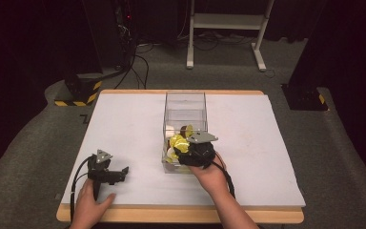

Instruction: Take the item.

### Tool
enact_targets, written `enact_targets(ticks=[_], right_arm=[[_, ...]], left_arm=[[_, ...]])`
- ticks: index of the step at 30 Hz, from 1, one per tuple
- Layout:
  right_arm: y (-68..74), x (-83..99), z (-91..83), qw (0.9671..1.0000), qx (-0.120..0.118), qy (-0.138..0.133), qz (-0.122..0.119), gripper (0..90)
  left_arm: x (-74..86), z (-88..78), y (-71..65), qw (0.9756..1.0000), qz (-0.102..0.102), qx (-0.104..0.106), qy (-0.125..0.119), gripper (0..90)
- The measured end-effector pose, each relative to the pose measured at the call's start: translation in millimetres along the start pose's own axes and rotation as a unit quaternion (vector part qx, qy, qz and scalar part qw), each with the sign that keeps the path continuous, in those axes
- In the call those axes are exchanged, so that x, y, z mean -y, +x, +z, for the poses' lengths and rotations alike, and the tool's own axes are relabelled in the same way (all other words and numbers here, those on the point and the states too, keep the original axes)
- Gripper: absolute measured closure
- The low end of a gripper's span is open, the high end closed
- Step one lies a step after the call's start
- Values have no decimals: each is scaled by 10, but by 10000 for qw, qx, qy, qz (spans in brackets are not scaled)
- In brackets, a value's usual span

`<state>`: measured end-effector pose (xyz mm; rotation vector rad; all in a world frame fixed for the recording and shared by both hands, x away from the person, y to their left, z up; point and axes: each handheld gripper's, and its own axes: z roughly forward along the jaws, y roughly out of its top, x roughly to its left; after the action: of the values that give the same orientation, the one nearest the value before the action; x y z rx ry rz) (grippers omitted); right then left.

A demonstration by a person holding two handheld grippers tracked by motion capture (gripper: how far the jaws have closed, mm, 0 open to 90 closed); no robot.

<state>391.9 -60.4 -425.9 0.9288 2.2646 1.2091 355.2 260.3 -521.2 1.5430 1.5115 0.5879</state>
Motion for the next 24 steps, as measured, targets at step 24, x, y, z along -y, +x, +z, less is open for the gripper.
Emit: enact_targets(ticks=[24], right_arm=[[62,12,60,9985,116,362,-382,370]], left_arm=[[0,0,-1,10000,0,-1,-2,15]])
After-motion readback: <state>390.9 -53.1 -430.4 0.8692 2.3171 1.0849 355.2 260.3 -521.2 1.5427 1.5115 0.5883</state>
